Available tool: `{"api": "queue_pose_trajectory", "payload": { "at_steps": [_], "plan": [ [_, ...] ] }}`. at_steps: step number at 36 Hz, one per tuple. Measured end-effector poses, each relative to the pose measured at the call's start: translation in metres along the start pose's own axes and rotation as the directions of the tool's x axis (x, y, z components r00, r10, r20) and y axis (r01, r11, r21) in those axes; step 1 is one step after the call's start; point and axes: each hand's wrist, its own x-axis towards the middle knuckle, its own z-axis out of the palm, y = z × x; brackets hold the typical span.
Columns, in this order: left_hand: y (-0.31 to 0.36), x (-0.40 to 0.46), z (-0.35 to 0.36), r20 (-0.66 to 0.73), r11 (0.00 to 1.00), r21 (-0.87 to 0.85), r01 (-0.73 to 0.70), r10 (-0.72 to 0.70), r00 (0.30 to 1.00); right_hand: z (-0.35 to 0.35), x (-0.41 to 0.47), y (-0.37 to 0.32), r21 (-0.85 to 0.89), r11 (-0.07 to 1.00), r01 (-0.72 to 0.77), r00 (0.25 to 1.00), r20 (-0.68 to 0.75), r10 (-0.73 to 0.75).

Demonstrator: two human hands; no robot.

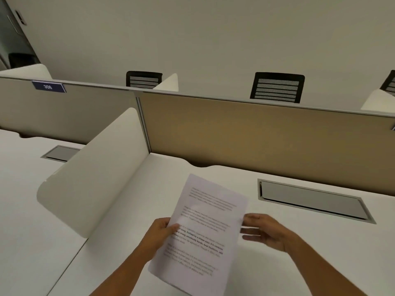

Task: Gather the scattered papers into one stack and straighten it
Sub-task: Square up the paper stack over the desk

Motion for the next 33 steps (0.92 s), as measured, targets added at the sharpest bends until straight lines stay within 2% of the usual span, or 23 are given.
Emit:
{"api": "queue_pose_trajectory", "payload": {
  "at_steps": [5, 10, 14, 17, 20, 23, 26, 33],
  "plan": [
    [-0.014, 0.014, -0.032, -0.127, 0.993, -0.102, 0.063, -0.076, 0.989, 0.058, 0.028, 0.034, 0.059, 0.997, -0.043, 0.997, 0.074, 0.039],
    [-0.021, 0.034, -0.068, -0.193, 0.991, -0.066, 0.120, -0.130, 0.972, 0.117, 0.056, 0.050, -0.055, 0.997, -0.051, 0.998, 0.034, 0.053],
    [-0.021, 0.053, -0.097, -0.243, 0.990, 0.007, 0.141, -0.135, 0.961, 0.150, 0.082, 0.048, -0.143, 0.988, -0.051, 0.998, -0.055, 0.043],
    [-0.019, 0.070, -0.118, -0.268, 0.986, 0.066, 0.155, -0.132, 0.954, 0.171, 0.107, 0.041, -0.146, 0.988, -0.053, 0.985, -0.171, 0.027],
    [-0.019, 0.093, -0.132, -0.316, 0.978, 0.152, 0.145, -0.091, 0.945, 0.189, 0.130, 0.033, -0.190, 0.982, -0.016, 0.967, -0.252, -0.033],
    [-0.018, 0.113, -0.141, -0.392, 0.967, 0.180, 0.181, -0.099, 0.915, 0.205, 0.148, 0.024, -0.296, 0.955, 0.013, 0.951, -0.292, -0.104],
    [-0.017, 0.130, -0.150, -0.459, 0.974, 0.135, 0.181, -0.100, 0.883, 0.217, 0.167, 0.015, -0.373, 0.928, -0.019, 0.933, -0.341, -0.118],
    [-0.023, 0.170, -0.168, -0.474, 0.973, 0.197, 0.120, -0.013, 0.880, 0.227, 0.209, 0.005, -0.476, 0.879, -0.008, 0.916, -0.357, -0.185]
  ]
}}
